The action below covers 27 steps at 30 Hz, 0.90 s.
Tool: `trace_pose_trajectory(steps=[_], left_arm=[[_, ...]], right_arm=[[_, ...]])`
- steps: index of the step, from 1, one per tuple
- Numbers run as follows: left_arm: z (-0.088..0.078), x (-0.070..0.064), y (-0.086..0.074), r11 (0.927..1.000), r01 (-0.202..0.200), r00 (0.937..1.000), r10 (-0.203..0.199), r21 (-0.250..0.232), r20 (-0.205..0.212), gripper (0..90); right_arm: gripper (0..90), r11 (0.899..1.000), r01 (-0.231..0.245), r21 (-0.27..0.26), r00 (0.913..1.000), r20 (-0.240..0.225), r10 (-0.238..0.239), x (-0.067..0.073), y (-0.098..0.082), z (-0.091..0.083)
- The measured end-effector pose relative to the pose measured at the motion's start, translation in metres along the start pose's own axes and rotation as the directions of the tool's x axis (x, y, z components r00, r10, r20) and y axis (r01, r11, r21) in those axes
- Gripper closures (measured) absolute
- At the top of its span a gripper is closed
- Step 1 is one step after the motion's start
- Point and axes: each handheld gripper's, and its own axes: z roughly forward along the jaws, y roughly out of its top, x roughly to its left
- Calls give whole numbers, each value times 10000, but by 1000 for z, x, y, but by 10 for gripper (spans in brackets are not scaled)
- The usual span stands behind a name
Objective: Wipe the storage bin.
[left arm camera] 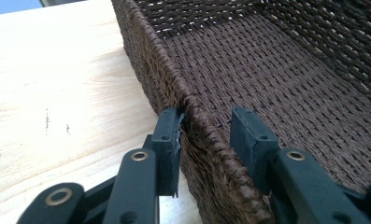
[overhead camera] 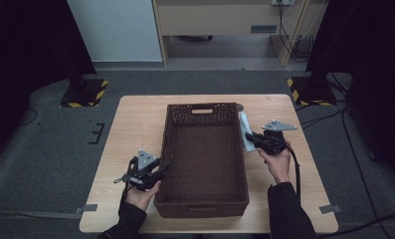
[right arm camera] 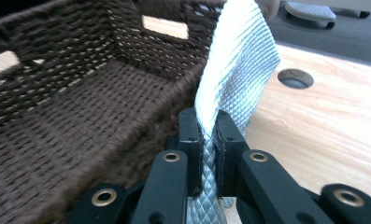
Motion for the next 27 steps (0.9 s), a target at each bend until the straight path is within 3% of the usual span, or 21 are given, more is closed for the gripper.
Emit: trace_pose_trajectory(steps=[3, 7, 10, 12, 16, 19, 22, 25, 27], left_arm=[[2, 1, 1, 10000, 28, 10000, -28, -9, -28, 637], [6, 2, 4, 10000, 70, 9999, -70, -64, -99, 640], [10, 4, 6, 9999, 92, 9999, -93, -103, -84, 640], [11, 5, 7, 9999, 99, 9999, -99, -136, -18, 637], [11, 7, 6, 9997, 92, 9999, -93, -238, -57, 601], [10, 10, 5, 9993, 188, 9998, -185, -314, 108, 530], [6, 12, 6, 9989, 173, 9995, -162, -443, 259, 485], [1, 12, 5, 9988, 21, 9994, -4, -484, 337, 473], [-3, 11, 3, 9992, -72, 9990, 89, -397, 431, 474]], right_arm=[[845, 9997, 89, 227, 9999, -77, -87, 3, -4, 1], [845, 9952, -51, 977, 9999, -148, 66, 3, -26, 13], [845, 9797, -34, 2006, 9999, 103, 13, 1, -42, 26], [845, 9729, -77, 2313, 9999, 115, 52, 1, -47, 31], [845, 9833, -212, 1806, 9996, -161, 245, 3, -41, 26], [845, 9971, -283, 711, 9992, -267, 303, 3, -26, 10], [845, 9999, -150, -86, 9991, -404, 146, 6, -13, -3], [845, 9999, 107, 46, 9989, -453, -105, 10, -10, -6], [845, 9990, 172, 407, 9990, -428, -155, 12, -16, -3]])
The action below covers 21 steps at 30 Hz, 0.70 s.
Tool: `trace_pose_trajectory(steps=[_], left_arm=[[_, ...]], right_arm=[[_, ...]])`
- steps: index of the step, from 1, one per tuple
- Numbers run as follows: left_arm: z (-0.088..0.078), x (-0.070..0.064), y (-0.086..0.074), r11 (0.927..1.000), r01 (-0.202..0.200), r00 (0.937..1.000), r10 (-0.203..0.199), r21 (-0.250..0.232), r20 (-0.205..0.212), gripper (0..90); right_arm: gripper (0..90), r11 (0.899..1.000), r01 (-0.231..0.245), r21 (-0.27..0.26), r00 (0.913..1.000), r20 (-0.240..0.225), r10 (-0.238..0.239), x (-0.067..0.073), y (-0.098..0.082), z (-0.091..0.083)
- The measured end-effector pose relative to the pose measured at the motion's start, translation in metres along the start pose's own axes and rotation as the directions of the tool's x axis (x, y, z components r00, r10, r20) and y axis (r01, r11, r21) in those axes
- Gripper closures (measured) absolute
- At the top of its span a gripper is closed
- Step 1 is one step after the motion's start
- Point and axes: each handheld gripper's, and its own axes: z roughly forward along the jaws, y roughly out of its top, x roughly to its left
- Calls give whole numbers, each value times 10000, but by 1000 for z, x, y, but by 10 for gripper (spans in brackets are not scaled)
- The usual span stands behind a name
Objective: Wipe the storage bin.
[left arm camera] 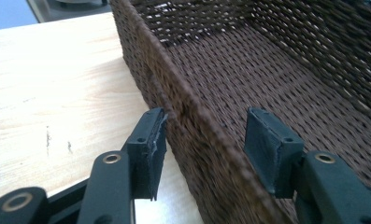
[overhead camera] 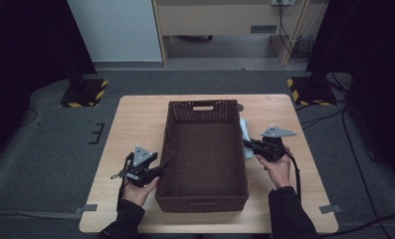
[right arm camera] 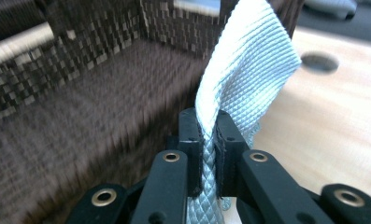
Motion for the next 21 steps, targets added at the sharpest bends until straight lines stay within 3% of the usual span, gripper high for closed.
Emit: trace_pose_trajectory(steps=[6, 12, 14, 16, 19, 21], left_arm=[[-5, -6, -6, 9998, -155, 9996, 151, 157, 259, 495], [-2, -10, -7, 9995, -141, 9994, 132, 277, 324, 598], [-2, -11, -7, 9996, -112, 9997, 106, 263, 242, 613], [-1, -12, -7, 9997, -74, 9999, 73, 233, 84, 631], [-1, -12, -6, 9997, -33, 10000, 35, 250, -66, 651], [0, -12, -6, 9997, 8, 9999, -5, 238, -151, 661]], right_arm=[[844, 9914, -142, 1300, 9997, 196, 117, 4, -24, 17], [844, 9826, -404, 1815, 9990, 261, 363, 2, -36, 24], [844, 9875, -545, 1481, 9985, 158, 527, 0, -32, 18], [844, 9948, -748, 688, 9972, 32, 748, 0, -25, 8], [844, 9972, -587, -461, 9981, -231, 577, 3, -11, -11], [844, 9959, -333, -838, 9992, -262, 312, 7, -4, -20]])
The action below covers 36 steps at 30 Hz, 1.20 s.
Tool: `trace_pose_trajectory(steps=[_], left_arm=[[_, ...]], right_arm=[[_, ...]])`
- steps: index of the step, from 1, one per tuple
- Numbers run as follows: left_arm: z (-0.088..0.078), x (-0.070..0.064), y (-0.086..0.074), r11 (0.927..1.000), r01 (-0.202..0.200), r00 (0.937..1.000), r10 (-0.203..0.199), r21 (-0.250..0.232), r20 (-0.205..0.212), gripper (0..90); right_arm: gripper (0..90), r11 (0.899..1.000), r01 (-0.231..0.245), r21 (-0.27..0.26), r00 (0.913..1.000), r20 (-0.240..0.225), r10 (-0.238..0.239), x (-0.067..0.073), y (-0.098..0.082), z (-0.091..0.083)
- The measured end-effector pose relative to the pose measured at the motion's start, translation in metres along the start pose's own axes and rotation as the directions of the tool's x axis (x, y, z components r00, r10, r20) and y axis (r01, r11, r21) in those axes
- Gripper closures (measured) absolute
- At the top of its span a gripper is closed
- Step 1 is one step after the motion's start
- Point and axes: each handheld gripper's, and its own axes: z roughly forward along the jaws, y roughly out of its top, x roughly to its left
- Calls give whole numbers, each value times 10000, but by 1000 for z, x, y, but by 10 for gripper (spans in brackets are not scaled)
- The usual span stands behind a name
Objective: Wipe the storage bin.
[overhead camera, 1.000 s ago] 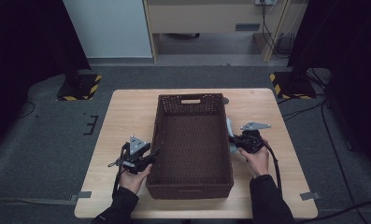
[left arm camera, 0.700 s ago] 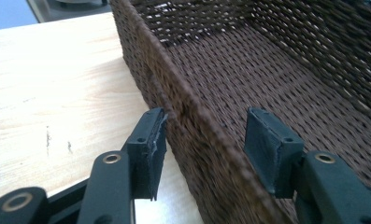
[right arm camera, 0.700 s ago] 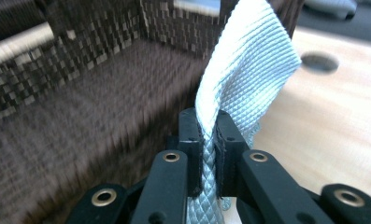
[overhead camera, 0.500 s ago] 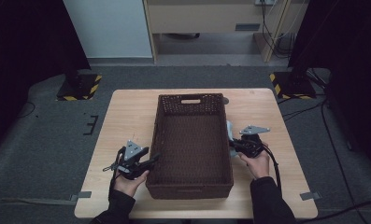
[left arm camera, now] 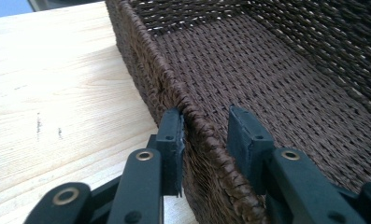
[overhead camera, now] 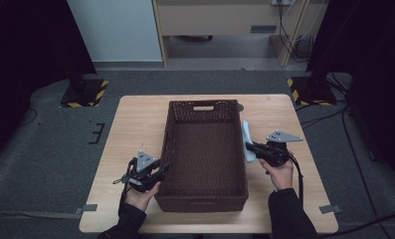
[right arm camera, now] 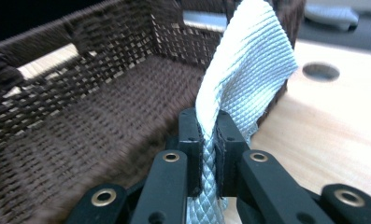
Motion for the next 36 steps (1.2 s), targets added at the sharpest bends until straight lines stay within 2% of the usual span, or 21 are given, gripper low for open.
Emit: trace_pose_trajectory(steps=[3, 7, 12, 15, 16, 18, 21, 23, 25, 29, 31, 34, 36], left_arm=[[0, -1, 1, 10000, 37, 9999, -37, 30, -138, 670], [1, 0, 1, 10000, 62, 9997, -62, -3, -234, 676], [5, 2, 3, 9998, 200, 9994, -200, -15, -288, 678], [7, 3, 4, 9997, 247, 9993, -249, -53, -285, 677], [7, 4, 4, 9996, 257, 9994, -259, -87, -249, 677], [8, 6, 5, 9996, 287, 9994, -288, -88, -210, 675], [9, 7, 5, 9994, 321, 9993, -323, -112, -198, 672], [10, 7, 6, 9992, 367, 9991, -370, -134, -212, 671], [11, 7, 6, 9992, 372, 9990, -376, -143, -240, 671], [12, 7, 7, 9992, 351, 9990, -355, -171, -276, 668], [12, 7, 6, 9993, 321, 9990, -327, -208, -294, 654], [11, 10, 5, 9988, 376, 9985, -388, -306, -386, 578], [10, 12, 5, 9984, 392, 9987, -405, -407, -308, 515]], right_arm=[[843, 9998, 150, 141, 9999, -17, -150, 3, -1, 1], [843, 9947, 74, 1023, 9998, 155, -90, -1, -12, 14], [843, 9765, -175, 2148, 9996, 256, 123, -5, -30, 31], [842, 9680, -218, 2501, 9995, 255, 159, -6, -34, 38], [842, 9682, -151, 2497, 9997, 231, 96, -6, -33, 38], [842, 9784, -229, 2053, 9995, 248, 182, -6, -28, 33], [843, 9959, -152, 894, 9998, 112, 143, -5, -12, 15], [843, 9998, -1, 223, 10000, -67, 2, -2, -3, 4], [843, 9997, 138, 222, 9999, -52, -137, 0, -1, 2], [842, 9939, 147, 1091, 9998, 111, -161, -2, -11, 13], [843, 9883, -57, 1527, 9998, 221, 24, -5, -18, 20], [842, 9707, -223, 2394, 9996, 216, 177, -6, -32, 32], [842, 9603, -312, 2772, 9995, 175, 274, -6, -39, 40]])
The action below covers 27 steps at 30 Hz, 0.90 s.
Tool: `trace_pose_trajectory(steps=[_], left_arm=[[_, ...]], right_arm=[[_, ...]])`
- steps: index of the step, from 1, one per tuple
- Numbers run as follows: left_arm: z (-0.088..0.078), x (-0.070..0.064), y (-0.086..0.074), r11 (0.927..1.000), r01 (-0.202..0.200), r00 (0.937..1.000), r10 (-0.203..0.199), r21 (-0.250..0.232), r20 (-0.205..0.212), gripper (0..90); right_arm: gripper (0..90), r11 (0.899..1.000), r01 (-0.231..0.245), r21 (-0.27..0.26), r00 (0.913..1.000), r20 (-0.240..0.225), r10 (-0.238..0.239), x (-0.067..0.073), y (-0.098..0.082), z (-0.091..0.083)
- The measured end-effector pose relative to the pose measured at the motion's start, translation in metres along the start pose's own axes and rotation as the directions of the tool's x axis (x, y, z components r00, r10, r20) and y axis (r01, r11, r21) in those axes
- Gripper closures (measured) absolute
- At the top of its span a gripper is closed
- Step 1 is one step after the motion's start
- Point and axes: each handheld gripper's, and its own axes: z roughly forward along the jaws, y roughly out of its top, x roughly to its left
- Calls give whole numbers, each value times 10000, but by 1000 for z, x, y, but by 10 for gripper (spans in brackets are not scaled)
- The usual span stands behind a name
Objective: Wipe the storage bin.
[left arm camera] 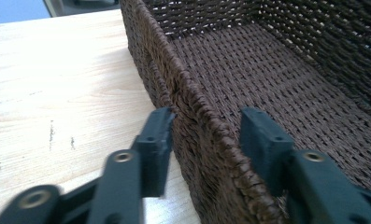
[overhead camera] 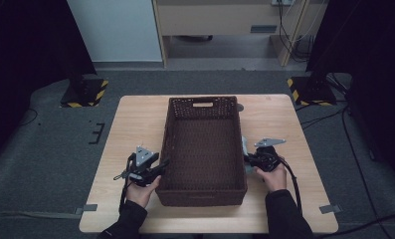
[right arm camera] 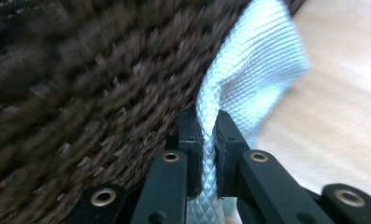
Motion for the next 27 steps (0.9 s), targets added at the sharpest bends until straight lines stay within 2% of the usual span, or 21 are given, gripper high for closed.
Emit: trace_pose_trajectory(steps=[2, 4, 6, 8, 10, 12, 13, 15, 20, 24, 27], left_arm=[[-4, 1, 0, 9999, 19, 9999, -17, -105, 168, 486], [-8, 0, 0, 9999, -119, 9996, 122, -118, 247, 478], [-12, 0, -2, 9997, -245, 9991, 247, -67, 343, 478], [-15, 0, -3, 9997, -250, 9980, 250, -17, 589, 494], [-17, -1, -4, 9994, -343, 9969, 340, 29, 707, 513], [-16, -2, -6, 9993, -354, 9964, 341, 149, 778, 529], [-15, -4, -7, 9992, -351, 9963, 333, 214, 798, 541], [-12, -6, -8, 9985, -441, 9960, 415, 315, 787, 569], [-13, -9, -8, 9989, -398, 9980, 384, 265, 510, 617], [-13, -11, -8, 9991, -356, 9990, 349, 228, 279, 642], [-13, -12, -8, 9993, -285, 9995, 282, 223, 119, 659]], right_arm=[[842, 9999, -92, 53, 10000, -32, 92, 1, -1, 4], [842, 10000, -61, -52, 10000, 14, 61, 2, 2, 1], [842, 9986, -32, -534, 10000, 24, 34, 1, 5, -8], [842, 9902, -96, -1396, 9999, -69, 87, 1, 10, -25], [843, 9753, -91, -2208, 9996, -288, 28, 2, 14, -42], [842, 9656, 72, -2600, 9990, -399, -182, 6, 15, -54], [842, 9643, 101, -2646, 9987, -462, -232, 8, 15, -57], [842, 9719, 172, -2347, 9985, -465, -289, 13, 10, -57], [842, 9935, 247, -1110, 9992, -289, -280, 17, -8, -41], [841, 9993, 203, -329, 9994, -279, -212, 21, -15, -25], [841, 9998, -44, -199, 9991, -430, 35, 21, -15, -19]])
